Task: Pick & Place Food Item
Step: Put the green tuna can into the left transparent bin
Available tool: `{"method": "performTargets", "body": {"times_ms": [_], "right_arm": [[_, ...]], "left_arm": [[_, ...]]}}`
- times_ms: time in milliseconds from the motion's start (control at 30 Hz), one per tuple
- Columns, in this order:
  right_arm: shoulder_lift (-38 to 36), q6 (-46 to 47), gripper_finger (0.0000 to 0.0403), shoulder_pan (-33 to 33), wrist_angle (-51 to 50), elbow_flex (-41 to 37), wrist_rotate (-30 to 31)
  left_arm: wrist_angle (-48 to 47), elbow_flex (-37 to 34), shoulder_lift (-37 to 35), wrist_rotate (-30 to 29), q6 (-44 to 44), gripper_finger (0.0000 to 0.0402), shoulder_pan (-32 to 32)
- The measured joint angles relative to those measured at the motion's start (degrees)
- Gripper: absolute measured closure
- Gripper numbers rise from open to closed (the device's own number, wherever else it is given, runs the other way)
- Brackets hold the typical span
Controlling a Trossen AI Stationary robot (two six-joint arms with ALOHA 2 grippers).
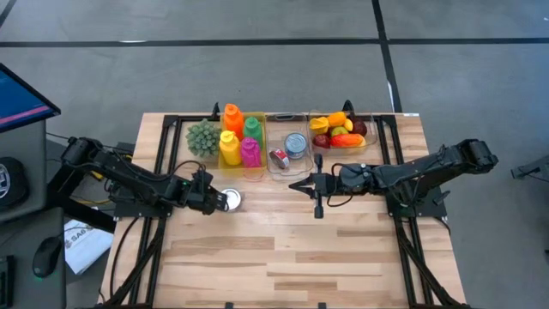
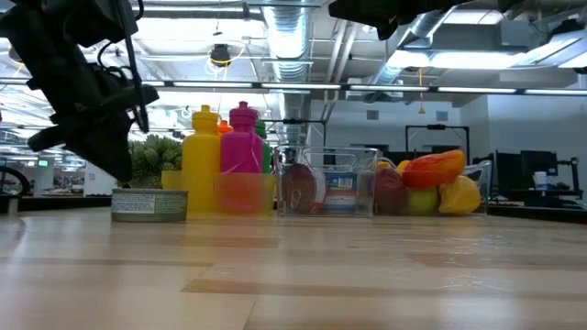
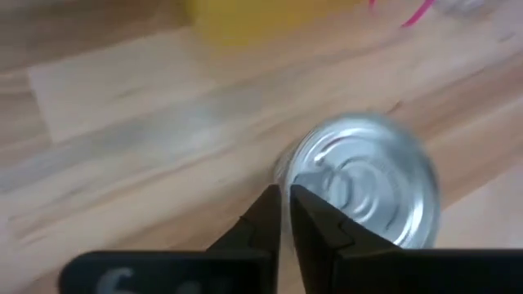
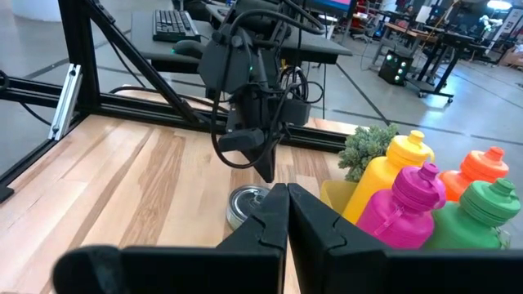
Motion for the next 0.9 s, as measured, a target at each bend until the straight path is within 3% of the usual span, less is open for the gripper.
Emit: {"method": "performTargets", "body": {"times_ms": [133,567,700,900], "right_arm": [[0.0,0.0,0.0399,0.0,0.0,0.0,0.0],[0.0,0.2,0.0399,0.0,-0.3,0.0,0.0],[0.0,0.2,0.0399,0.0,-0.7,0.0,0.0],[0.0,0.2,0.0399,0.0,-1.1,0.0,0.0]], "left_arm": [[-1.8,0.0,0.0,2.8,-0.4,0.0348,0.0],[1.0,-0.9,0.0,2.6,-1.0,0.0187,0.0],[8.1,-6.0,-0.1,2.4,-5.1,0.0178,0.0],[13.0,-10.9,-2.0,2.0,-9.7,0.0208,-0.1]]}}
